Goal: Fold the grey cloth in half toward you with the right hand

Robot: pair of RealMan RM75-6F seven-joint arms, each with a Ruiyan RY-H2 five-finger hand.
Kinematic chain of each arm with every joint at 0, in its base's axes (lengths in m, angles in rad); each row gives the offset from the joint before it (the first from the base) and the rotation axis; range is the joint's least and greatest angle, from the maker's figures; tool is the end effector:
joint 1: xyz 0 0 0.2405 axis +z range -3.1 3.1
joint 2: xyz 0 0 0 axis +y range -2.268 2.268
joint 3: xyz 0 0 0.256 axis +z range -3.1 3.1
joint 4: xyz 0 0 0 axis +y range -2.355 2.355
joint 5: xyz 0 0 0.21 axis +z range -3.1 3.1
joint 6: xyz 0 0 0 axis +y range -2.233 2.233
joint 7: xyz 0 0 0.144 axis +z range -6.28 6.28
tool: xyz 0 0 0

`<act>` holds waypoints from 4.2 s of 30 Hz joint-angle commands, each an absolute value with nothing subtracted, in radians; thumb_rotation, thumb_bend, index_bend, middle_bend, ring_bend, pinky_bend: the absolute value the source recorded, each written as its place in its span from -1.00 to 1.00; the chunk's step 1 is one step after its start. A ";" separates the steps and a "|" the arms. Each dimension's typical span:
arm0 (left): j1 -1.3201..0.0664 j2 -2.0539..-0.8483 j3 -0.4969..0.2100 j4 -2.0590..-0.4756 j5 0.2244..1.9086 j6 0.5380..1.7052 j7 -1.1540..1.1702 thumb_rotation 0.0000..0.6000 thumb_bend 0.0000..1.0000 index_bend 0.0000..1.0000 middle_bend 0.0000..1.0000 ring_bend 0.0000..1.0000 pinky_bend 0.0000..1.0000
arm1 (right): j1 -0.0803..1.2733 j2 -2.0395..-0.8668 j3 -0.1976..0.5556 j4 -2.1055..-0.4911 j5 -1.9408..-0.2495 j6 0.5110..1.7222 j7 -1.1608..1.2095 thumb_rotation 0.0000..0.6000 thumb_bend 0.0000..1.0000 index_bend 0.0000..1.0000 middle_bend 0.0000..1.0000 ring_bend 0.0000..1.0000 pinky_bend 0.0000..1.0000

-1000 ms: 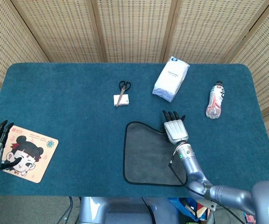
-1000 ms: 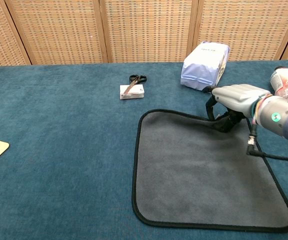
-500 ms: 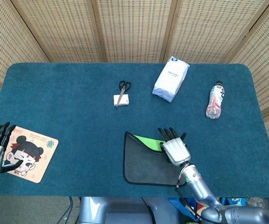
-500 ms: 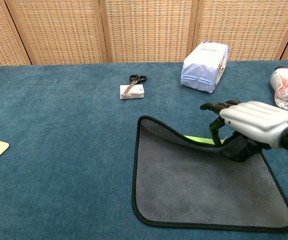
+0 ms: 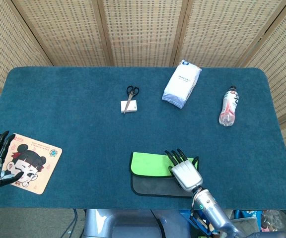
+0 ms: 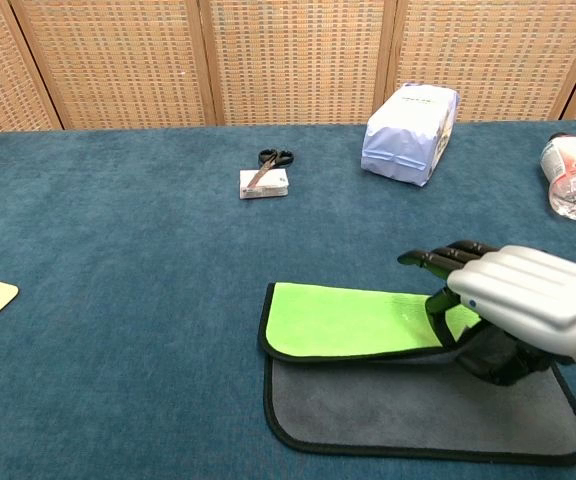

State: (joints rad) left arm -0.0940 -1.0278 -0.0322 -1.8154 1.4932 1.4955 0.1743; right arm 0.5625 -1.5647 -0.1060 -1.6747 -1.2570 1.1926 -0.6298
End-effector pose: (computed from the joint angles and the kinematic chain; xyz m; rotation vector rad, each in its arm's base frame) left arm -0.2769 0.1768 0.1690 -1.4222 -0.8589 -0.8605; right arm -0.1772 -0.2280 -0.0359 2.0290 -0.7836 0.7640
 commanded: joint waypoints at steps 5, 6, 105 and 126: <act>-0.091 -1.027 -0.031 -1.815 1.499 1.499 0.172 1.00 -0.71 -1.00 -1.00 -1.00 -1.00 | 0.534 -1.567 -0.133 -1.669 -1.293 1.184 -0.642 1.00 0.10 0.21 -1.00 -1.00 -1.00; -0.091 -1.027 -0.031 -1.815 1.499 1.499 0.172 1.00 -0.71 -1.00 -1.00 -1.00 -1.00 | 0.531 -1.567 -0.135 -1.668 -1.298 1.183 -0.643 1.00 0.10 0.21 -1.00 -1.00 -1.00; -0.080 -1.018 -0.047 -1.806 1.486 1.503 0.144 1.00 -0.71 -1.00 -1.00 -1.00 -1.00 | 0.569 -1.568 -0.020 -1.747 -1.436 0.932 -0.668 1.00 -0.25 -0.40 -1.00 -1.00 -1.00; -0.091 -1.028 -0.054 -1.802 1.455 1.480 0.168 1.00 -0.71 -1.00 -1.00 -1.00 -1.00 | 0.598 -1.693 -0.015 -1.705 -1.345 0.932 -0.708 1.00 -0.25 -0.28 -1.00 -1.00 -1.00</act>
